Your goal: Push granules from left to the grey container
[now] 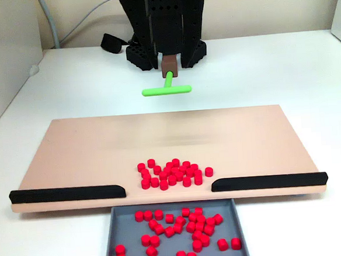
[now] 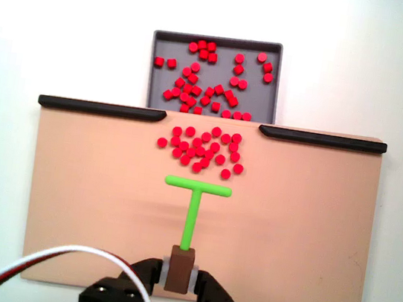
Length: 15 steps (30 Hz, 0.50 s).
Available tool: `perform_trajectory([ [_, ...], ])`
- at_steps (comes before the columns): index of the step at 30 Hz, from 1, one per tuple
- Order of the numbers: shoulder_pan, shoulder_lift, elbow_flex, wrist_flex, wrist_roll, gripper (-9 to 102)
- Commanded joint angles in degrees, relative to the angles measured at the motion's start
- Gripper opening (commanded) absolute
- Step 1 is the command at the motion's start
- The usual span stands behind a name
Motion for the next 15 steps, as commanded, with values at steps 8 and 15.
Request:
perform_trajectory([
  [8,0.88,2.99,-1.14,0.44,22.06,0],
  [15,0.00,-0.88,-1.14,0.44,34.89,0],
])
